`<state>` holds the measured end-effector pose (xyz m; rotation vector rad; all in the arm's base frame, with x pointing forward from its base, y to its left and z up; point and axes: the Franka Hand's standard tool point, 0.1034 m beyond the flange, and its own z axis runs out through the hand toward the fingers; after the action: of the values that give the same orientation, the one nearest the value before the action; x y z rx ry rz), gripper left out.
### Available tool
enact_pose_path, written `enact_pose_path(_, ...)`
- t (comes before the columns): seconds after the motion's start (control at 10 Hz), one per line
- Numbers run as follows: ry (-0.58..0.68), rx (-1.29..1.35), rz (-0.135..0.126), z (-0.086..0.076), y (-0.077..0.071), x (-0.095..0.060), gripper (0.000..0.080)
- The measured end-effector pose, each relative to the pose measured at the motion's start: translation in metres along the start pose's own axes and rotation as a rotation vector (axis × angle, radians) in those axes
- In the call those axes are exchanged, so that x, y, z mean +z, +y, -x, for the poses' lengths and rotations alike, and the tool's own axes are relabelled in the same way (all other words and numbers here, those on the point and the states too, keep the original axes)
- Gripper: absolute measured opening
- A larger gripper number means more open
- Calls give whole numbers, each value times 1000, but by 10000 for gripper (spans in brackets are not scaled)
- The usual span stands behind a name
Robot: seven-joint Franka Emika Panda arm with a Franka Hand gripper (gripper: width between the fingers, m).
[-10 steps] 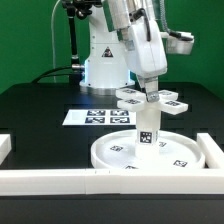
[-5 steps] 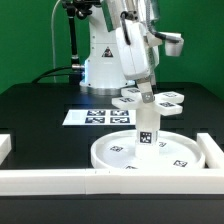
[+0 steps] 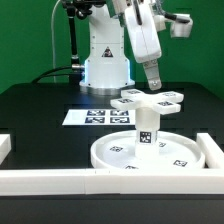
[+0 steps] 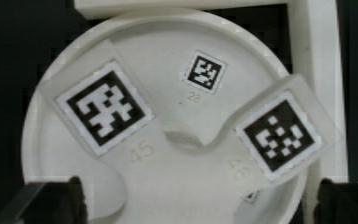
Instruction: Assemble round table
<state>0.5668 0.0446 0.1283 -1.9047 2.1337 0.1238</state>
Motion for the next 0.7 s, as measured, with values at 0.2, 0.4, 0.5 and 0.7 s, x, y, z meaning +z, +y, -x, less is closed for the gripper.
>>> enact_pose_path(0.2,4,-94,24,2,3,2,649)
enact_pose_path(0.4,12,-423,93,9,3,2,649)
enact_pose_path(0.5,9,-556,120,11,4,2,649)
enact_pose_path(0.7,-16,-771,136,14,4,3,649)
